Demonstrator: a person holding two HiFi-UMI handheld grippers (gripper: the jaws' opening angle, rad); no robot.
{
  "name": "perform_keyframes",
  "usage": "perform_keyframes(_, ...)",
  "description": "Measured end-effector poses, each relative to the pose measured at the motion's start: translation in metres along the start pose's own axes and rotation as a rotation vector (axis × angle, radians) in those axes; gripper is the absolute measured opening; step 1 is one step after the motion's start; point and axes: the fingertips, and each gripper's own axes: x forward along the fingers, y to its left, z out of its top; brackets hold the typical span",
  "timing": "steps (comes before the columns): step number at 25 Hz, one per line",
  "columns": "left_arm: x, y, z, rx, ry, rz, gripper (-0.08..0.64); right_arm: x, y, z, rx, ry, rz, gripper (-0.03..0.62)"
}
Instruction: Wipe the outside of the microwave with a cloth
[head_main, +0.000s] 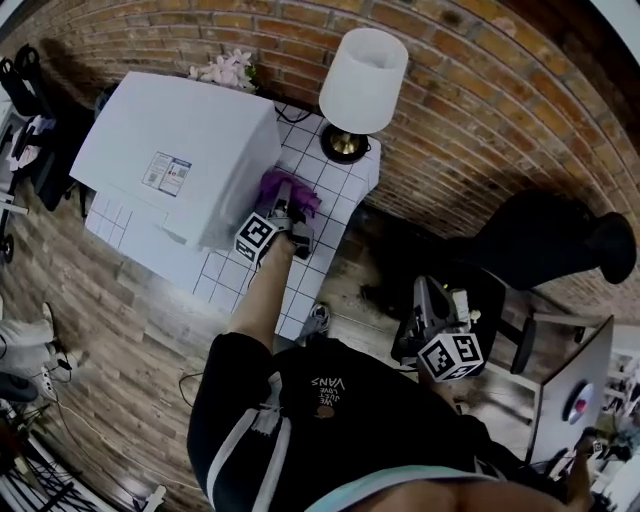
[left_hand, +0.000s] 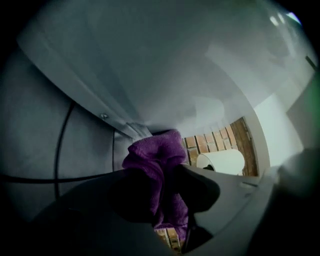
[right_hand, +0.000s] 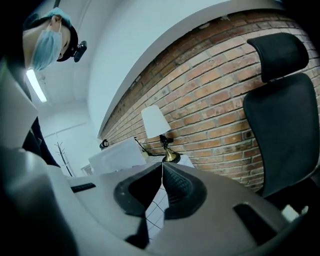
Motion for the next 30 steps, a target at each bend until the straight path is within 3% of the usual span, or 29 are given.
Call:
perform_keyframes(9, 0.079, -0.012, -0.014, -0.005, 0.021, -0.014, 0.14, -0.005, -0.029, 0.008, 0.015, -0.019, -0.071, 0.003)
perform_keyframes(17, 0.088, -0.01, -0.024, -0.01, 0.049, 0.001, 0.14, -0.003, -0.036, 0.015, 0.018, -0.024, -0.089, 0.003)
perform_keyframes(25, 0.054, -0.068, -0.053, 0.025, 0.179, -0.138, 0.14, 0.008, -0.017, 0.02, 0.015, -0.04, -0.045, 0.003)
perform_keyframes(30, 0.01, -0.119, -0.057, 0.1, 0.264, -0.234, 0.14, 0.017, 0.005, 0.028, -0.001, -0.081, 0.01, 0.003)
